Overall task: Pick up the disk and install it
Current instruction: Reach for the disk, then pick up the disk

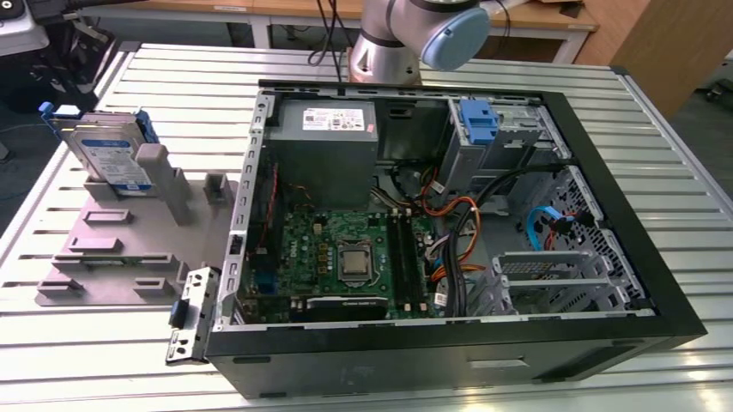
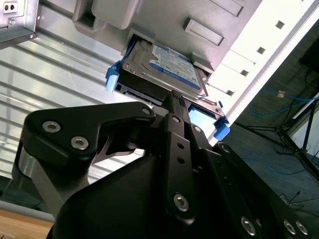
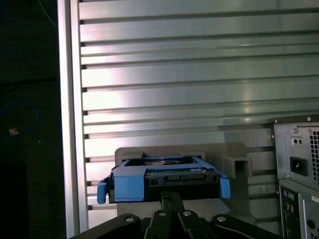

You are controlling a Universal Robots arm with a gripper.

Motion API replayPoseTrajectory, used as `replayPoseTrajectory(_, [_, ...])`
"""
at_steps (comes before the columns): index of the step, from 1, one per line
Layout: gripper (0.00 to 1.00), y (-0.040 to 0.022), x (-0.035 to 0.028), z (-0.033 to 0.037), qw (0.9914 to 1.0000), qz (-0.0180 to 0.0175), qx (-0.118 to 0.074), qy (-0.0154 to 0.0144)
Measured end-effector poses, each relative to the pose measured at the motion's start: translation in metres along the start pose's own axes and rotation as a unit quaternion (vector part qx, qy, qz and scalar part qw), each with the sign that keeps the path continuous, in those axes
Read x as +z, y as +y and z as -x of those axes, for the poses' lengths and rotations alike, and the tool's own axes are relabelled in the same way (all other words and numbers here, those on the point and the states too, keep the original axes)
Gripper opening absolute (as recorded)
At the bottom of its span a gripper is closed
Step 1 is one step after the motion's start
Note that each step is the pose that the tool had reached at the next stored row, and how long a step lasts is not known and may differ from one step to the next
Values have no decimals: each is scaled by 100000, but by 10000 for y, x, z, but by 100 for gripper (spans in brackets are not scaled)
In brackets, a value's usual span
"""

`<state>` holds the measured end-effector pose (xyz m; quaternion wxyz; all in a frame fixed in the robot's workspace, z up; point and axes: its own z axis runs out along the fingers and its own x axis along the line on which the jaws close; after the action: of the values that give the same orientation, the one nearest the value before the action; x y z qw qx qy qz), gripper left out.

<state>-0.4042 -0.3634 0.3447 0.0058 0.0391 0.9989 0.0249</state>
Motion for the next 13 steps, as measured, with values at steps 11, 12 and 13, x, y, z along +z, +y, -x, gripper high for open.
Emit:
replayPoseTrajectory(11, [11,5,41,-3,100000,0,3,-2])
replayPoseTrajectory(12, [11,5,41,-3,100000,0,4,-2])
replayPoseTrajectory(13, [11,5,41,-3,100000,1,2,-1])
